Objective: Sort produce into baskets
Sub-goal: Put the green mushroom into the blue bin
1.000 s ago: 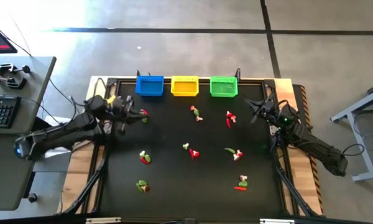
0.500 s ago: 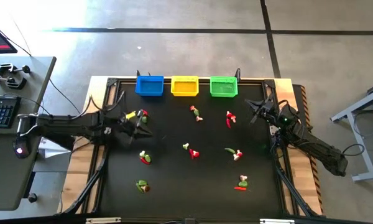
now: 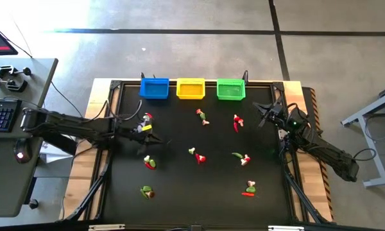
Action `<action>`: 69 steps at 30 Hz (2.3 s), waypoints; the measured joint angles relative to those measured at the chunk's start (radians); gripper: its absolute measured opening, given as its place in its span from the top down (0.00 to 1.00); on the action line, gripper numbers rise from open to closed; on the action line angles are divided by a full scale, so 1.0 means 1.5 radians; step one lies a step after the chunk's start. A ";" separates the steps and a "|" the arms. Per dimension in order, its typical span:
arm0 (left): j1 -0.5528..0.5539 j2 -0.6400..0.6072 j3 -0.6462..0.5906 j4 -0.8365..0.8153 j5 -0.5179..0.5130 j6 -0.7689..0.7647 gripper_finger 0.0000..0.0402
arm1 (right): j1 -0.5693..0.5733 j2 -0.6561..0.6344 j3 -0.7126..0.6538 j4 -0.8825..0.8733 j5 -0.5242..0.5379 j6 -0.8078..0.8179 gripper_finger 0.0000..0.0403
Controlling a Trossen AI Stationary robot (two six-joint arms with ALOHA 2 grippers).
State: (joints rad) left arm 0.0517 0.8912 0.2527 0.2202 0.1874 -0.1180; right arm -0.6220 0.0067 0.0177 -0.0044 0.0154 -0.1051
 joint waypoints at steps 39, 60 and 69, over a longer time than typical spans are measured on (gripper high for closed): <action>-0.006 0.516 0.421 -0.138 0.044 0.237 0.96 | 0.000 0.000 0.000 0.000 0.000 0.000 1.00; -0.019 0.628 0.427 -0.132 0.007 0.292 0.66 | 0.000 0.000 0.000 0.000 0.000 0.000 1.00; -0.018 0.629 0.427 -0.130 0.008 0.383 0.90 | 0.000 0.000 0.000 0.000 0.000 0.000 1.00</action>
State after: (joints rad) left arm 0.0253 1.8355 0.8928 0.0254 0.1987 0.4560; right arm -0.6220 0.0071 0.0176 -0.0044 0.0154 -0.1052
